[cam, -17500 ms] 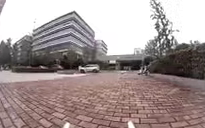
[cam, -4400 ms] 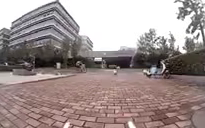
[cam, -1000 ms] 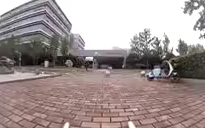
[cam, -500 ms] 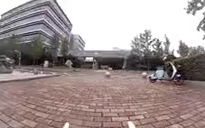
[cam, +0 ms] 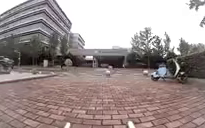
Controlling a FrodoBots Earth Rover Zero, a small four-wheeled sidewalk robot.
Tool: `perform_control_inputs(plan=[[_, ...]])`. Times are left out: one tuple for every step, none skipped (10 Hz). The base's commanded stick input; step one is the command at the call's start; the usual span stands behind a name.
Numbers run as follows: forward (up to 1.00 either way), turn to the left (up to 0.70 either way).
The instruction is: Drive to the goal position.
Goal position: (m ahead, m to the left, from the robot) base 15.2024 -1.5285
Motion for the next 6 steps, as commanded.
perform_control_inputs(plan=[[0.45,0.0],[0.45,0.0],[0.45,0.0],[0.45,0.0],[0.45,0.0],[0.45,0.0]])
